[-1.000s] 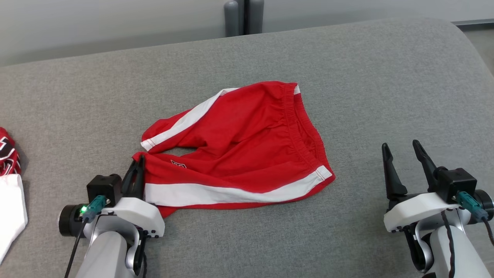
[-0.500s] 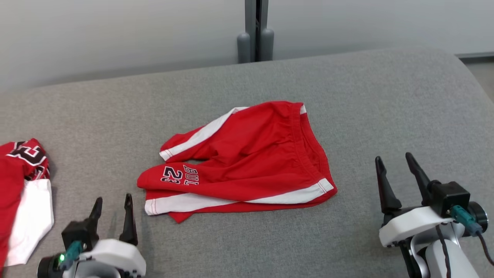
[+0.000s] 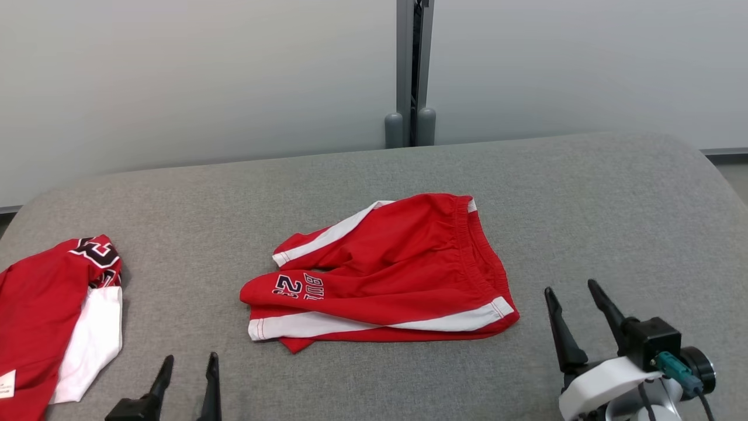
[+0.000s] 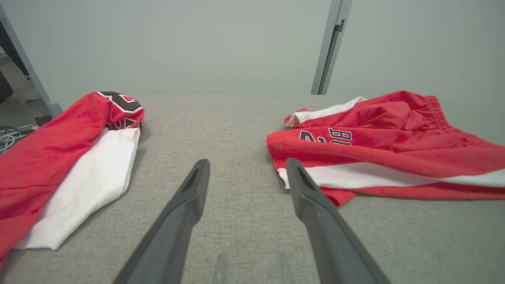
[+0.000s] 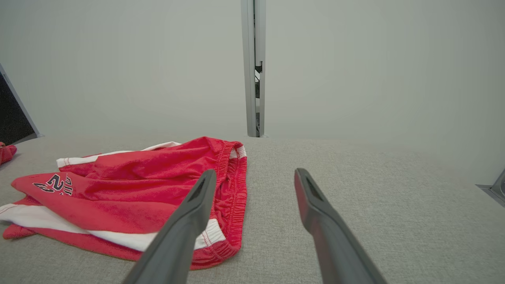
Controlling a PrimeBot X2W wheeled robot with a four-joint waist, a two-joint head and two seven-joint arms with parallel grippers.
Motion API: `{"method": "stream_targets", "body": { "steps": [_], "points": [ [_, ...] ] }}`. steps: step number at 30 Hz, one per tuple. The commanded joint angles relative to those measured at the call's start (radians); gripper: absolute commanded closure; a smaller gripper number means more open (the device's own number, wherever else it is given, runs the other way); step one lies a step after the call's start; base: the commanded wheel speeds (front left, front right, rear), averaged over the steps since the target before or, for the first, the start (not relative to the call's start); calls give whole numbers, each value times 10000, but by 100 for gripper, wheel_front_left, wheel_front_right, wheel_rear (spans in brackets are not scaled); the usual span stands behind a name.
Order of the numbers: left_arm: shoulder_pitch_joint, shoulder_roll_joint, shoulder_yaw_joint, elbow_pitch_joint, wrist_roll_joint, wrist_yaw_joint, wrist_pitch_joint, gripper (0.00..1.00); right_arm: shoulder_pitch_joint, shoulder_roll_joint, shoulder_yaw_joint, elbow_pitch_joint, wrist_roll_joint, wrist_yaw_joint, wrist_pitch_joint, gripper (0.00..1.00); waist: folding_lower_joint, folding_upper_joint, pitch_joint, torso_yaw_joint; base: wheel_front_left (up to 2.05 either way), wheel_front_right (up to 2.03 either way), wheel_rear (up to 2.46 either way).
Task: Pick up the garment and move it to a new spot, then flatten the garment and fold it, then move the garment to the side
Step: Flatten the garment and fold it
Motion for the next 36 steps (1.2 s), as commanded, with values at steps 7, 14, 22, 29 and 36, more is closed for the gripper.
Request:
{"method": "stream_targets", "body": {
  "steps": [7,14,22,29,36],
  "points": [
    [227,27,-513,-132,-460,-22,-2,0,306,-59,148,257,-25,-2,-2,0,0,0,-22,205,0,0,0],
    [-382,35,-1051,306,-896,-341,-2,0,-79,-61,533,685,100,-2,-2,0,0,0,535,225,0,0,0],
    [-1475,26,-1417,1027,-1462,-496,-1,0,-699,-63,739,842,101,-2,-2,0,0,0,1490,332,0,0,0],
    [-2125,28,-1461,1480,-1644,-620,-1,0,-1079,-61,944,838,124,-2,-2,0,0,0,1974,98,0,0,0],
    [-2443,27,-1482,1771,-1971,-720,-1,0,-1282,-58,1011,771,24,-2,-2,0,0,0,2284,-138,0,0,0]
  ]
}}
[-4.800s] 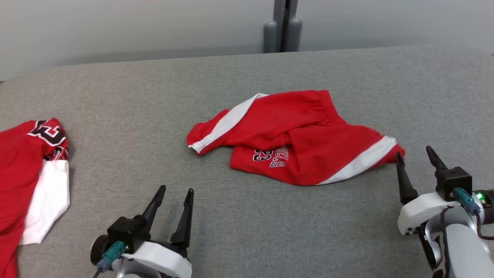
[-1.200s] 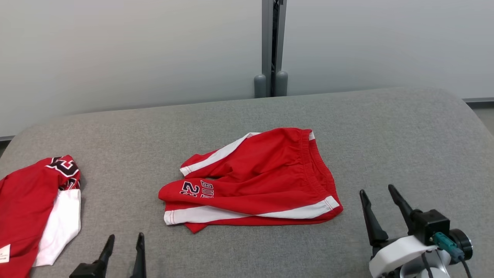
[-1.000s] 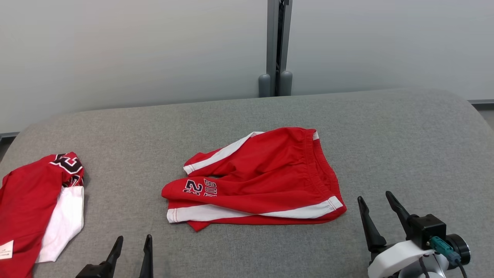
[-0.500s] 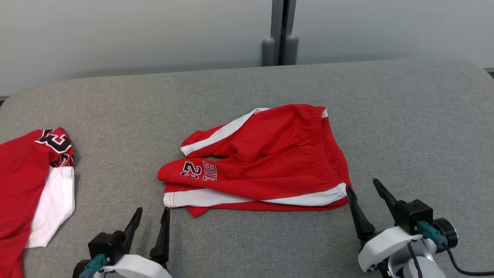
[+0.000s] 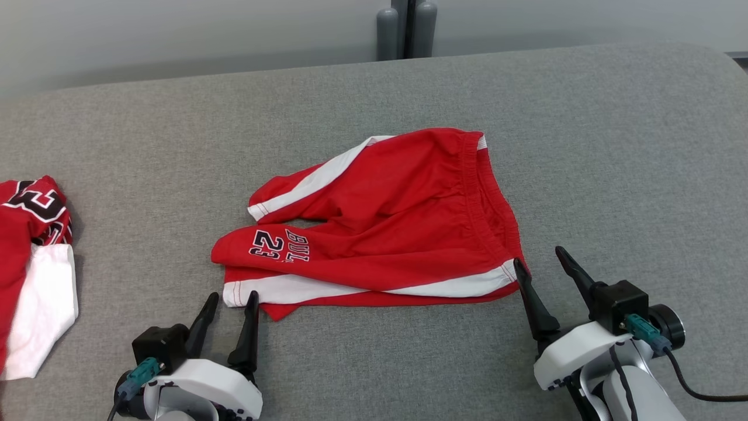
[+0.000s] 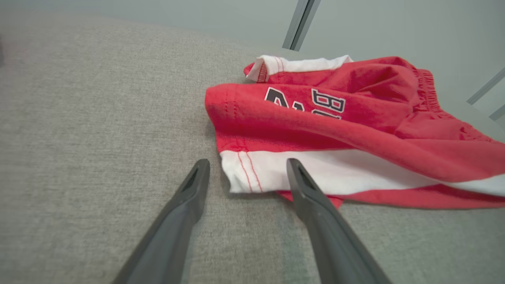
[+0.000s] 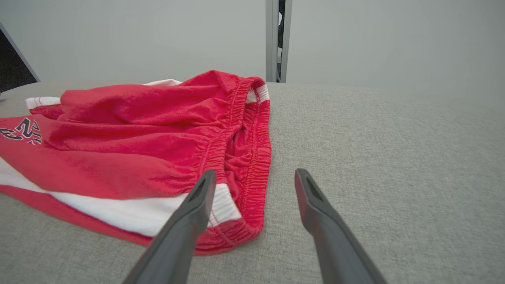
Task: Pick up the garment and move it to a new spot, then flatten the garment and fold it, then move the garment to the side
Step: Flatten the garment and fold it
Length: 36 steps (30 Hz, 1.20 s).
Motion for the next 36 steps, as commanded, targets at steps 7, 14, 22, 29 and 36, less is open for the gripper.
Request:
{"method": "stream_targets", "body": {
  "steps": [7,14,22,29,36],
  "points": [
    [-364,47,8,207,-192,-79,-1,55,-133,-61,10,-157,-8,-2,-2,0,0,0,239,-191,0,0,0],
    [-278,45,42,96,-161,-89,-1,100,-150,-57,343,-239,274,-2,-2,0,0,0,293,-59,0,0,0],
    [-275,44,-28,66,-54,-92,-1,100,-401,-68,882,249,537,-2,-2,0,0,0,363,188,0,0,0],
    [-348,45,-123,12,-94,-88,-1,100,-425,-64,803,509,621,-2,-2,0,0,0,388,286,0,0,0],
    [-322,45,-103,-74,72,-92,-1,100,-260,-62,825,697,838,-2,-2,97,0,0,391,332,0,0,0]
  ]
}}
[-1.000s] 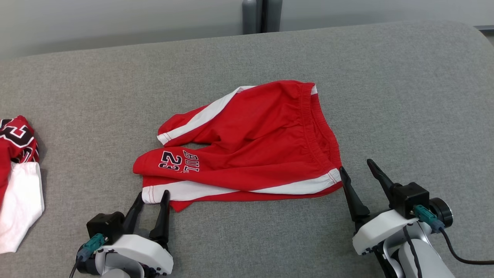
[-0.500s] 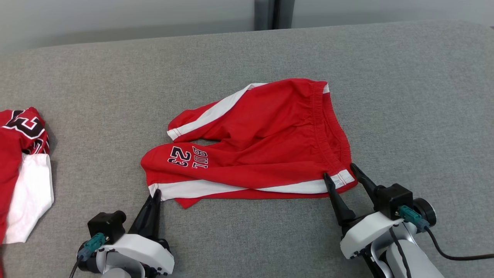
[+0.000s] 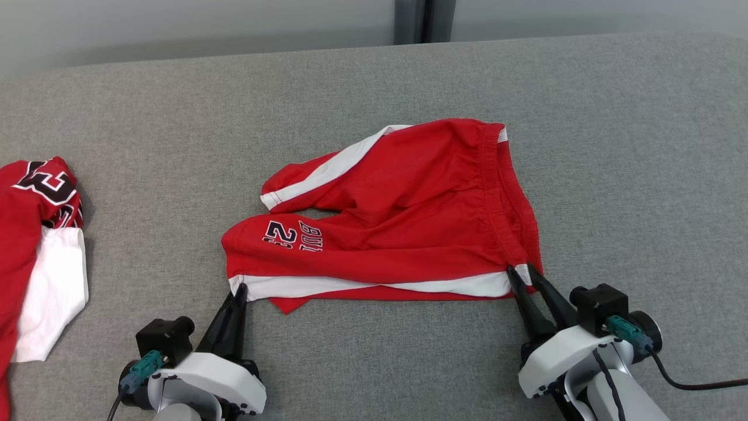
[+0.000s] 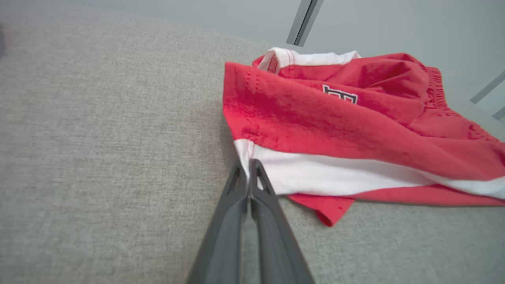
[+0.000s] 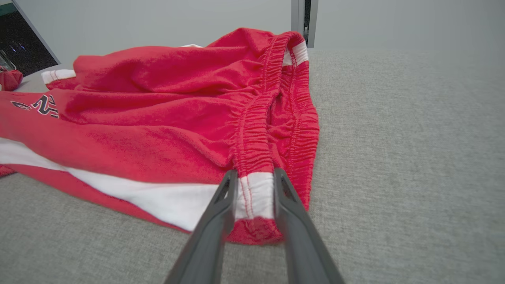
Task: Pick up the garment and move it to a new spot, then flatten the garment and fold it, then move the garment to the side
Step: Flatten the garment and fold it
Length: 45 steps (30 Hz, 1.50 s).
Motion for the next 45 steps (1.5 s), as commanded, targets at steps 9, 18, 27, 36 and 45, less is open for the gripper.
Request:
{"method": "stream_targets", "body": {
  "steps": [9,18,27,36,45],
  "points": [
    [-26,48,166,-394,259,-7,-1,100,146,-78,-106,-436,549,-2,-2,100,0,0,-326,78,0,0,0],
    [36,64,476,-1895,846,-9,-1,100,12,-112,-567,-1970,1203,-2,-2,100,0,0,-1906,197,0,0,0],
    [-1543,1072,495,-2950,1415,-1,-1,100,-1320,-862,-473,-2840,1879,-4,-2,100,0,0,-2383,228,0,0,0],
    [-5632,2022,363,-1632,2025,163,682,100,-5392,-1500,-193,-953,2187,-17,-1,100,0,0,-449,412,0,0,0],
    [-9045,1673,336,326,2163,510,22,100,-8892,-1260,-1080,199,762,-36,0,100,0,0,855,794,0,0,0]
  ]
}}
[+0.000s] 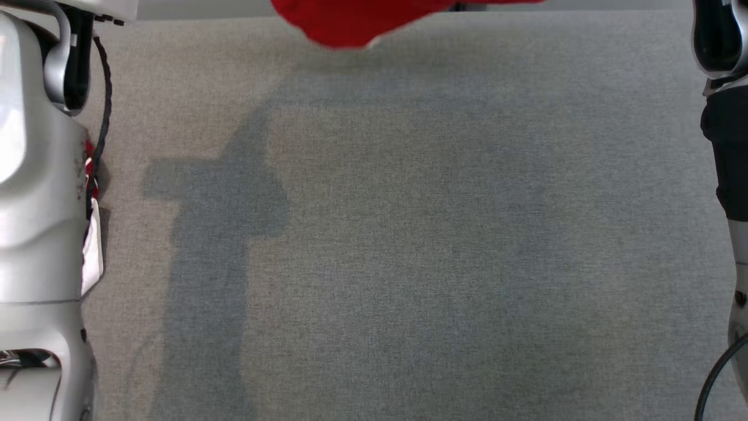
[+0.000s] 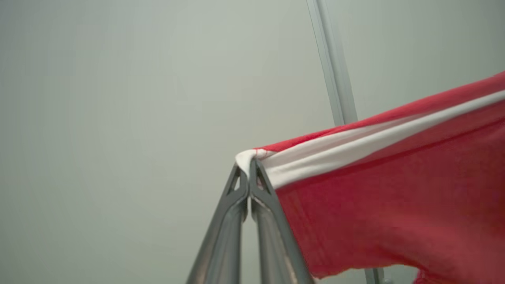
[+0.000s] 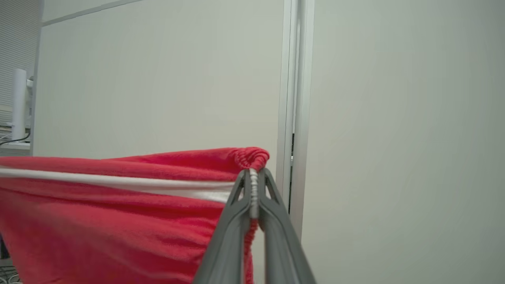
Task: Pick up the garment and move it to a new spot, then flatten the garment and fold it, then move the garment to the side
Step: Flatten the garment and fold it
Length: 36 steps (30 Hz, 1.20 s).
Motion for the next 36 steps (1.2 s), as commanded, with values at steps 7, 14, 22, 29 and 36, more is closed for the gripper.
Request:
{"method": "stream_targets", "body": {
  "steps": [7,14,22,29,36],
  "points": [
    [2192,-299,389,524,-417,-35,-70,100,2165,113,498,782,135,-77,0,100,0,0,-414,116,0,0,0],
    [5895,-929,787,1063,-736,-154,-66,100,5287,229,1264,996,931,-77,0,100,0,0,-1314,51,0,0,0],
    [8620,-1317,929,846,-858,-302,-66,100,8259,3,1543,345,1497,-78,-2,100,0,0,-2345,260,0,0,0],
    [10363,-1451,1342,511,-1088,-351,-68,100,10403,355,1518,-261,2021,-80,-4,100,0,0,-3328,402,0,0,0],
    [11529,-1500,1192,243,-928,-381,-68,100,11691,515,1912,-516,2135,-69,-4,100,0,0,-3967,448,0,0,0]
  ]
}}
